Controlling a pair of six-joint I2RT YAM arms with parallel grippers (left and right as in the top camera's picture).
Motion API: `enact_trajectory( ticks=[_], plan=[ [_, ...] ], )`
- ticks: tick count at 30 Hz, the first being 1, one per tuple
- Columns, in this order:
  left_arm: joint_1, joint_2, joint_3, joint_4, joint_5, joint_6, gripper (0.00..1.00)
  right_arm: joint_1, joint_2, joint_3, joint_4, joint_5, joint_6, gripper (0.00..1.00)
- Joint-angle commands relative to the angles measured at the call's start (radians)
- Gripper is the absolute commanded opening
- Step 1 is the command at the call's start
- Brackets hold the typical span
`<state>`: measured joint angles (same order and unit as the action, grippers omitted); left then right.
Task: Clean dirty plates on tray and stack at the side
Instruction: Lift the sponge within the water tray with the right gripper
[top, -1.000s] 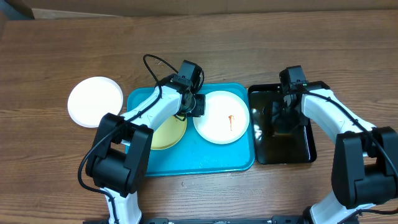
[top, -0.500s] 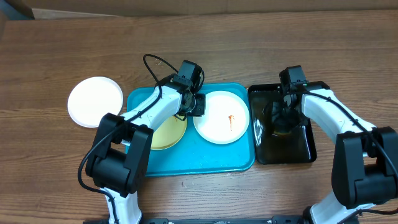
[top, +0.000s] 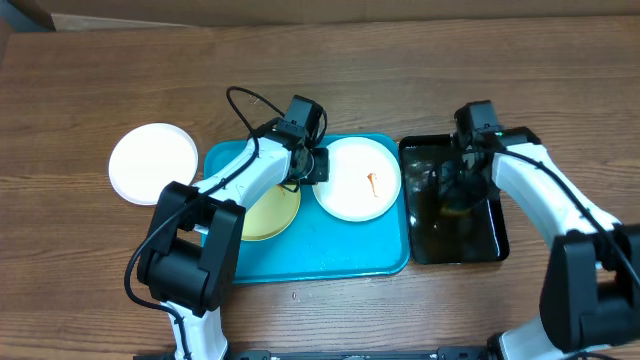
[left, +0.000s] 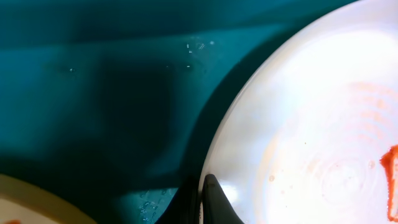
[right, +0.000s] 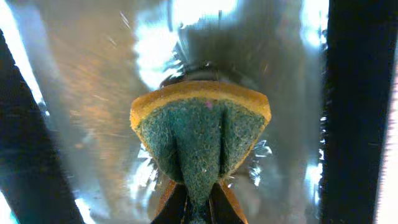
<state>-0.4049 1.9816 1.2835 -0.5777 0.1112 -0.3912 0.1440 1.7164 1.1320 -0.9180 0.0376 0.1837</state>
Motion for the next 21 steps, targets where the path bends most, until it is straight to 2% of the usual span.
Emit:
enact_trajectory(
  ticks=[1, 3, 4, 5, 6, 7, 10, 18, 19, 20, 21],
  plan=[
    [0.003, 0.010, 0.000, -0.013, -0.023, -0.059, 0.16, -0.001, -0.039, 0.031, -0.007, 0.011, 0.003, 0.04],
    [0.003, 0.010, 0.001, -0.008, -0.022, -0.058, 0.30, -0.001, -0.039, 0.031, -0.020, 0.014, 0.002, 0.04],
    [0.003, 0.010, 0.001, -0.002, -0.022, -0.058, 0.30, -0.001, -0.039, 0.031, -0.024, 0.014, 0.002, 0.04],
    [0.003, 0.010, 0.002, 0.000, -0.022, -0.058, 0.25, -0.001, -0.039, 0.031, -0.027, 0.014, 0.002, 0.04],
    [0.003, 0.010, 0.003, -0.001, -0.022, -0.058, 0.07, -0.001, -0.039, 0.031, -0.031, 0.015, 0.002, 0.04],
    [0.003, 0.010, 0.003, -0.004, -0.020, -0.058, 0.04, -0.001, -0.039, 0.031, -0.034, 0.019, 0.002, 0.04],
    [0.003, 0.010, 0.003, -0.026, -0.009, -0.059, 0.04, -0.001, -0.039, 0.031, -0.047, 0.053, 0.002, 0.04],
    [0.003, 0.010, 0.003, -0.066, 0.013, -0.059, 0.24, -0.001, -0.039, 0.032, -0.072, 0.145, 0.056, 0.04],
    [0.003, 0.010, 0.003, -0.060, 0.013, -0.058, 0.20, -0.001, -0.039, 0.035, -0.072, 0.145, 0.056, 0.04],
    [0.003, 0.010, 0.003, -0.054, 0.013, -0.058, 0.08, -0.001, -0.039, 0.037, -0.072, 0.145, 0.056, 0.04],
    [0.003, 0.010, 0.003, -0.053, 0.016, -0.058, 0.04, -0.001, -0.039, 0.040, -0.072, 0.145, 0.055, 0.04]
  ],
)
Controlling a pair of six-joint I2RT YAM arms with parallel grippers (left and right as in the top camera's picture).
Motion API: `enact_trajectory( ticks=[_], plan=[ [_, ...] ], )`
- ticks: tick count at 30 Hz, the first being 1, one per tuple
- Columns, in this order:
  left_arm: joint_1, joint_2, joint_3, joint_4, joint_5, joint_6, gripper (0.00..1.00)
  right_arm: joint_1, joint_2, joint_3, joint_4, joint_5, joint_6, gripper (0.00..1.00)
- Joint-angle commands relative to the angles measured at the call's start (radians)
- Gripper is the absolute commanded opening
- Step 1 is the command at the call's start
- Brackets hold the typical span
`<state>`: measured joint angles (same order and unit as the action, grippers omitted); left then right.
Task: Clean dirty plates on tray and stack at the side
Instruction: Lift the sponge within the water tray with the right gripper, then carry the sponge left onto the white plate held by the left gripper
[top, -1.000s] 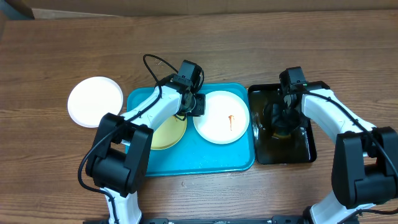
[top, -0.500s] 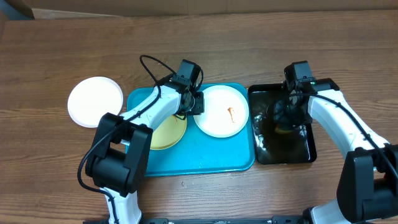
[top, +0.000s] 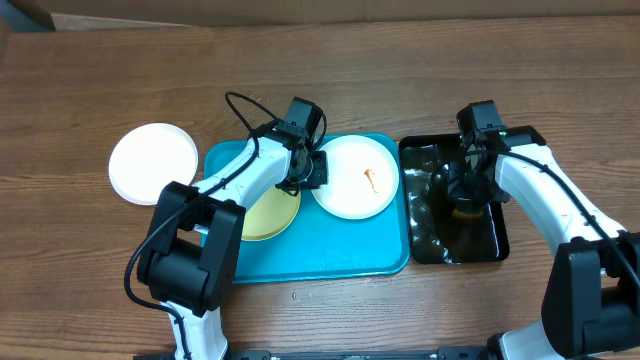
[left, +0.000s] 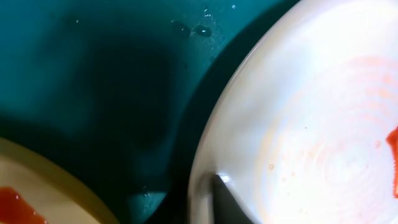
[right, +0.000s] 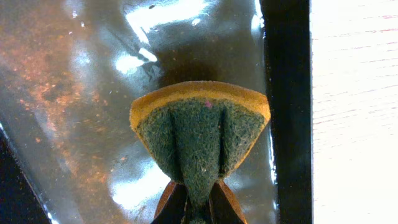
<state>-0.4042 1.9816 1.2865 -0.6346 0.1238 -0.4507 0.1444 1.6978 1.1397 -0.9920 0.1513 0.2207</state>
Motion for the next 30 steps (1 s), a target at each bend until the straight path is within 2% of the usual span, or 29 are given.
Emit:
enact_trajectory(
  ticks=[1, 13, 19, 23, 27, 30],
  plan=[
    [0.003, 0.010, 0.000, 0.004, 0.010, 0.001, 0.04, -0.001, -0.020, 0.032, 0.002, 0.030, 0.014, 0.04],
    [0.003, 0.010, 0.000, -0.003, 0.061, 0.009, 0.04, -0.001, -0.020, 0.047, -0.032, -0.040, -0.026, 0.04],
    [0.003, 0.010, 0.000, -0.004, 0.108, 0.009, 0.04, 0.005, -0.020, 0.164, -0.119, -0.046, -0.027, 0.04],
    [0.003, 0.010, 0.000, -0.003, 0.107, 0.009, 0.04, 0.034, -0.020, 0.261, -0.162, -0.169, -0.046, 0.04],
    [0.003, 0.010, 0.000, -0.003, 0.107, 0.009, 0.04, 0.092, -0.020, 0.290, -0.106, -0.268, -0.046, 0.04],
    [0.003, 0.010, 0.000, -0.003, 0.107, 0.009, 0.04, 0.151, -0.010, 0.286, -0.031, -0.270, -0.046, 0.04]
  ],
)
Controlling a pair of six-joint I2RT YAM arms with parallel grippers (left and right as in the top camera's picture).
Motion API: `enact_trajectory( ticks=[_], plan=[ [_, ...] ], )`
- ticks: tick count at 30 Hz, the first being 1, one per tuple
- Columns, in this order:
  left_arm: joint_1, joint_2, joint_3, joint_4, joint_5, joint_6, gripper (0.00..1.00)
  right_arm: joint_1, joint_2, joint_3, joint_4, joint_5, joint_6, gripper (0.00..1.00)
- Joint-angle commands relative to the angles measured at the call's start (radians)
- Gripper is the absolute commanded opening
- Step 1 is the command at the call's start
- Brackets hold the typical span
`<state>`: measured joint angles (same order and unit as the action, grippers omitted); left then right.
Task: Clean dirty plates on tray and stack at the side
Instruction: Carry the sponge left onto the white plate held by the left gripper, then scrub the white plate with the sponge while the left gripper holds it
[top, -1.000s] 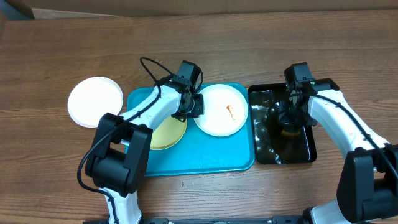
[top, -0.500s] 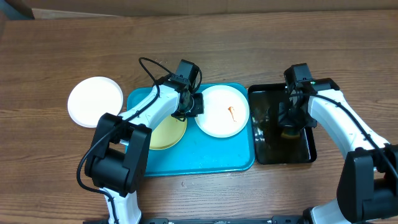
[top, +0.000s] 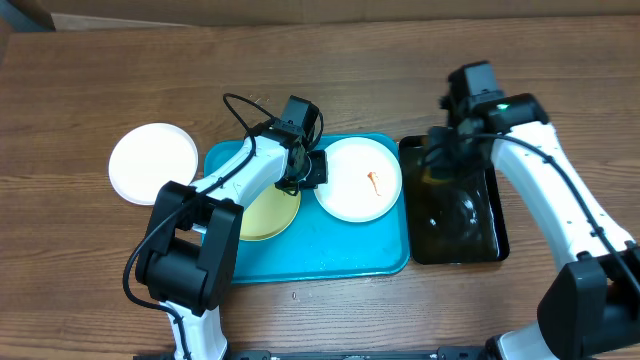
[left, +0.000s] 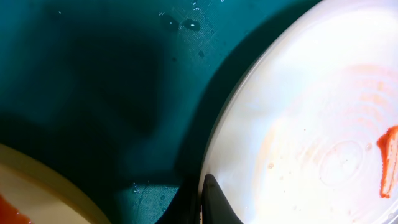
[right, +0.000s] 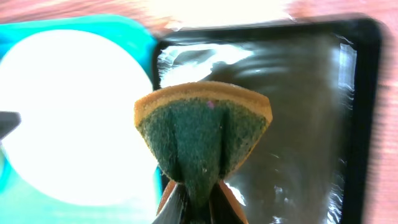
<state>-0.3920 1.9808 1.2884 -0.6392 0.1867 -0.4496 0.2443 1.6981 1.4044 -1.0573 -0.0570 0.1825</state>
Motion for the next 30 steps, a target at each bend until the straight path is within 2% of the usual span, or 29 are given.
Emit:
enact_trajectory(
  ticks=[1, 5, 13, 16, 19, 21, 30],
  plan=[
    [-0.010, 0.011, -0.002, 0.001, 0.044, 0.008, 0.04, 0.071, -0.002, 0.022, 0.057, -0.056, -0.008, 0.04],
    [-0.010, 0.011, -0.002, 0.001, 0.043, 0.008, 0.05, 0.153, 0.047, 0.021, 0.121, 0.030, -0.007, 0.04],
    [-0.010, 0.011, -0.002, 0.001, 0.043, 0.008, 0.05, 0.266, 0.198, 0.021, 0.140, 0.267, -0.007, 0.04],
    [-0.010, 0.011, -0.002, 0.001, 0.043, 0.008, 0.05, 0.279, 0.240, 0.021, 0.153, 0.273, -0.007, 0.05],
    [-0.010, 0.011, -0.002, 0.001, 0.043, 0.008, 0.05, 0.280, 0.267, 0.021, 0.160, 0.273, -0.003, 0.22],
    [-0.010, 0.011, -0.002, 0.001, 0.043, 0.008, 0.05, 0.280, 0.275, 0.021, 0.160, 0.273, -0.003, 0.30],
    [-0.010, 0.011, -0.002, 0.001, 0.043, 0.008, 0.06, 0.280, 0.277, 0.020, 0.159, 0.187, 0.001, 0.35]
  ],
)
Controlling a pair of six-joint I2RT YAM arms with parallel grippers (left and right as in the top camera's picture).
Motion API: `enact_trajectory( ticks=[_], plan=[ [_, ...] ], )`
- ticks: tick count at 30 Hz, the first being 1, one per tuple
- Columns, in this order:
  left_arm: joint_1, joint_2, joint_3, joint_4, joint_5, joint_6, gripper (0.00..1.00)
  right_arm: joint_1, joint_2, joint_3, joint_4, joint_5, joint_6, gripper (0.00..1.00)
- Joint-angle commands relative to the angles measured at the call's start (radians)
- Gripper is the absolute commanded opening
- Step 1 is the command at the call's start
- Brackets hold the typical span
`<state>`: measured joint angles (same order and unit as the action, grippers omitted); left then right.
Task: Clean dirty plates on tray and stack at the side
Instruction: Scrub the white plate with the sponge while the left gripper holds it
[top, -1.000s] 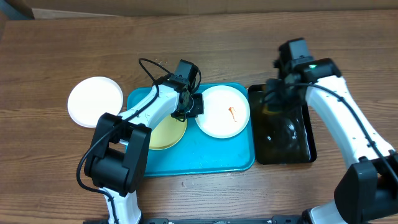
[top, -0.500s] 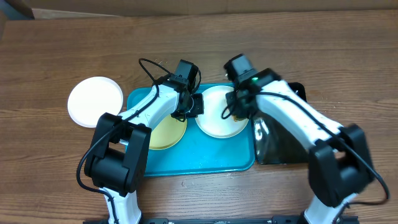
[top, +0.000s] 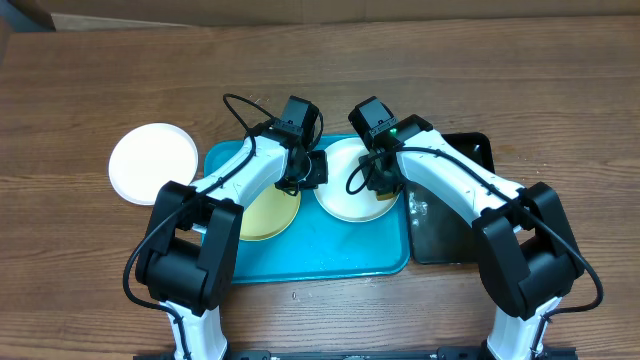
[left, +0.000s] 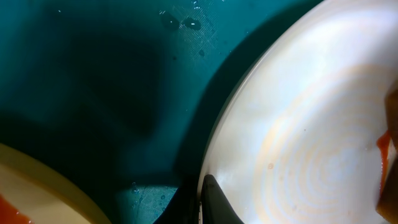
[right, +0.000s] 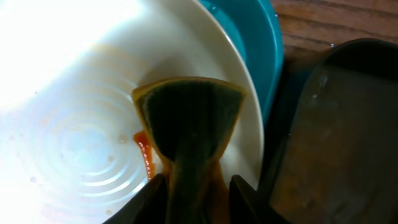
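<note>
A white plate (top: 350, 195) with a red smear (right: 144, 152) lies at the right of the teal tray (top: 330, 255). My left gripper (top: 314, 168) is shut on its left rim, one finger (left: 214, 199) lying on the plate (left: 311, 124). My right gripper (top: 381, 178) is shut on a green-and-yellow sponge (right: 189, 118), which presses on the plate (right: 74, 93) beside the smear. A yellow plate (top: 268, 215) with a red stain lies at the tray's left. A clean white plate (top: 153, 163) rests on the table left of the tray.
A black basin (top: 460, 220) with water stands right of the tray, its rim (right: 336, 124) close to my right gripper. The left arm's cable loops above the tray's far edge. Bare wooden table (top: 100, 280) surrounds everything.
My right gripper has moved left with the sponge, from over the basin's far left corner onto the white plate. The left gripper keeps its hold on the plate rim.
The sponge was first down in the basin's water in my right gripper, then still in the basin nearer its right wall. Then it was raised over the basin's left edge, and now it rests on the white plate. My left gripper held the plate rim throughout.
</note>
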<state>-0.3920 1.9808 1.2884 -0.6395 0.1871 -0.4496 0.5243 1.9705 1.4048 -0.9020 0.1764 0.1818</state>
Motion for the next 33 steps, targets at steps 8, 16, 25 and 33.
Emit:
enact_trajectory(
  ticks=[8, 16, 25, 33],
  plan=[
    [-0.010, 0.011, -0.002, 0.002, 0.043, 0.008, 0.07, 0.000, 0.009, 0.000, 0.005, -0.047, 0.005, 0.15],
    [-0.010, 0.011, -0.002, 0.001, 0.043, 0.008, 0.06, -0.003, 0.059, -0.043, 0.041, -0.047, 0.040, 0.04],
    [-0.010, 0.011, -0.002, 0.002, 0.043, 0.008, 0.05, -0.003, 0.068, -0.046, 0.031, -0.341, 0.061, 0.04],
    [-0.010, 0.011, -0.002, 0.001, 0.043, 0.008, 0.05, -0.009, 0.068, -0.044, 0.105, -0.602, 0.060, 0.04]
  ],
)
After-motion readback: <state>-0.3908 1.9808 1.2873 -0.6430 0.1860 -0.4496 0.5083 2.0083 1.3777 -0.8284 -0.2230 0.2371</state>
